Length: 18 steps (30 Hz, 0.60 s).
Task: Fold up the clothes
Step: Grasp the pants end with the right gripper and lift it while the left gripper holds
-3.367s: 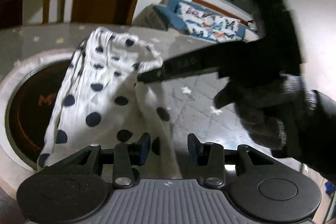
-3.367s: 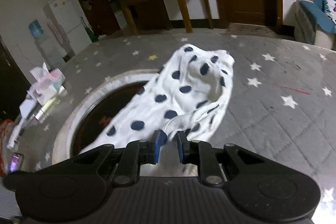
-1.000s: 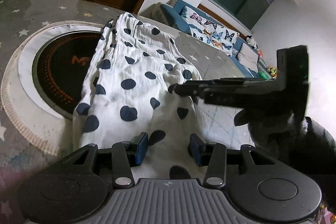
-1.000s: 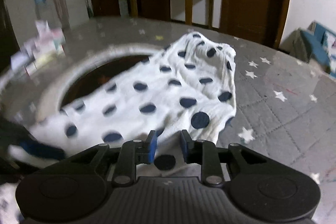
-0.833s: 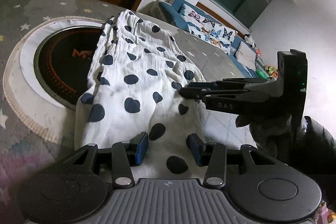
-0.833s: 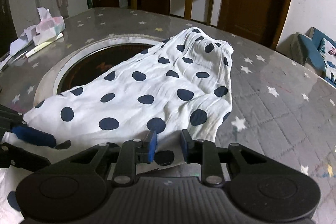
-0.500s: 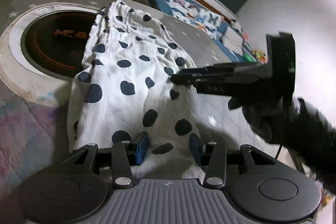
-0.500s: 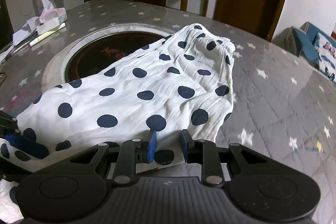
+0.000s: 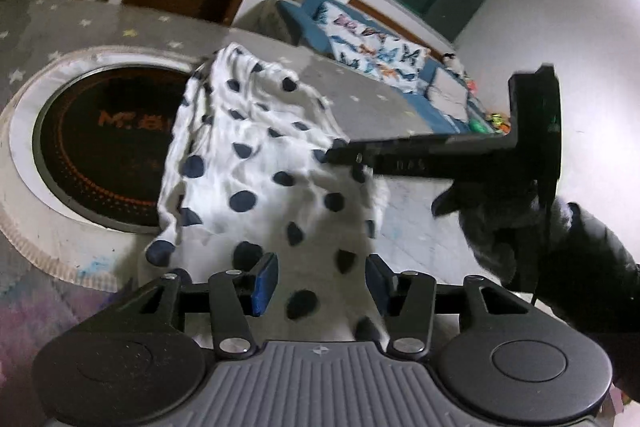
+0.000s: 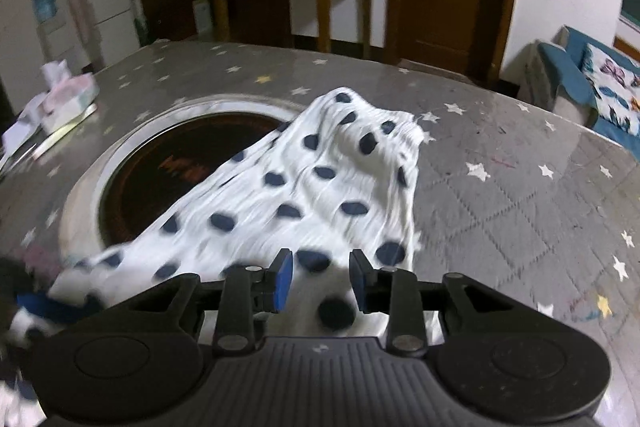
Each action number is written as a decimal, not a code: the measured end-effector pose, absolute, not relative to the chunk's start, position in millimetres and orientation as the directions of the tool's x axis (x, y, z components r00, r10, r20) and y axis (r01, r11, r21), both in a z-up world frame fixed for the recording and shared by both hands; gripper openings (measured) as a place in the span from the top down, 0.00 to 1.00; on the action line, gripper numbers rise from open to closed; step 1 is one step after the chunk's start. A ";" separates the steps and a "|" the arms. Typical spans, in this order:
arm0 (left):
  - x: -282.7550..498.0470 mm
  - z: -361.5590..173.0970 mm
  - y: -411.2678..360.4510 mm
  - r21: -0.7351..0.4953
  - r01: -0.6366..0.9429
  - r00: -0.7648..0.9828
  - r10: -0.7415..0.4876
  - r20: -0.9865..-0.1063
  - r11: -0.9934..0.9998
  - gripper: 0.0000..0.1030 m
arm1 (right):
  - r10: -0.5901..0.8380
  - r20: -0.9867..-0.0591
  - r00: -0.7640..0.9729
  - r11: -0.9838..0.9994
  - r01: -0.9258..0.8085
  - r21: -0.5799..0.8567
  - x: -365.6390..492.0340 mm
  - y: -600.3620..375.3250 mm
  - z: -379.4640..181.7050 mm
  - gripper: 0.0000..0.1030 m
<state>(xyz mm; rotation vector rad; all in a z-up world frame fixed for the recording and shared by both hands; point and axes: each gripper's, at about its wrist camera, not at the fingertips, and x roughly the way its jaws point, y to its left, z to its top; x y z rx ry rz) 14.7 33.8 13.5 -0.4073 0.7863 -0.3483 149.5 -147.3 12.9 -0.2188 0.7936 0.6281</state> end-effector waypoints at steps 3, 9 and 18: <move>16.9 7.4 35.3 -0.488 0.144 0.644 -0.456 -0.615 0.861 0.48 | 0.442 -0.731 0.519 0.811 -0.580 0.079 174.3 -140.6 7.6 0.70; 19.2 0.5 37.3 -0.510 0.151 0.628 -0.481 -0.612 0.847 0.45 | 0.419 -0.737 0.530 0.831 -0.551 0.076 215.2 -124.1 0.3 0.69; 22.0 -0.5 41.1 -0.549 0.150 0.617 -0.512 -0.598 0.822 0.41 | 0.393 -0.683 0.616 0.862 -0.505 0.040 259.4 -114.3 24.5 0.69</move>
